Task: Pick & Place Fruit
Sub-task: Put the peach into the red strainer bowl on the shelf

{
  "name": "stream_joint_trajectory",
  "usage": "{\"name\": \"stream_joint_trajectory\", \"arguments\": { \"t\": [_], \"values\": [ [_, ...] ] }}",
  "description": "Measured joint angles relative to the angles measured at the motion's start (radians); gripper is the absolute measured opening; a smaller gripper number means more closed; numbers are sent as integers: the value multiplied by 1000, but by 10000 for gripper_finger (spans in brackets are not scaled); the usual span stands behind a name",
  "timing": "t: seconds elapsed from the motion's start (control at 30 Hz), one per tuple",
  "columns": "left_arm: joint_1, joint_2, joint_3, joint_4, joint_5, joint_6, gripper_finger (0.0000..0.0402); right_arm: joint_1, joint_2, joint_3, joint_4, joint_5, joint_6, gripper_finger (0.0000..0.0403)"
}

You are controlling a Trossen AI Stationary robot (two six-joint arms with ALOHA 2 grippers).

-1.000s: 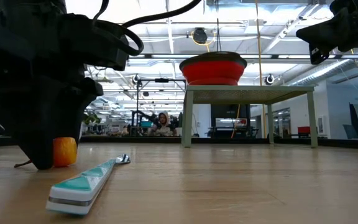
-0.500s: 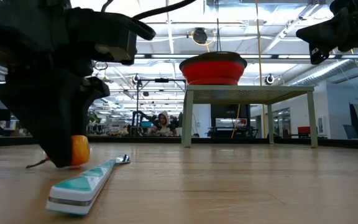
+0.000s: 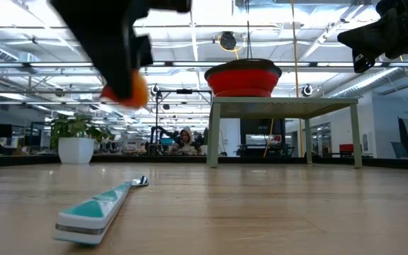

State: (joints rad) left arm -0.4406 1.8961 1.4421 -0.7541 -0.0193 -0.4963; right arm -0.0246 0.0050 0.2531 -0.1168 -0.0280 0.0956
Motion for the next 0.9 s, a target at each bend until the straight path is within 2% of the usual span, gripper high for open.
{"name": "stream_joint_trajectory", "arguments": {
  "t": [0.33,0.67,0.9],
  "values": [
    [67,-1,209,-23,-74,41,79,0,0,0,0,0,-2,0],
    [118,-1,370,-28,-327,284,81,0,0,0,-1,-3,-3,0],
    [161,-1,443,8,-565,606,79,0,0,0,-1,-3,-3,0]
  ]
}}
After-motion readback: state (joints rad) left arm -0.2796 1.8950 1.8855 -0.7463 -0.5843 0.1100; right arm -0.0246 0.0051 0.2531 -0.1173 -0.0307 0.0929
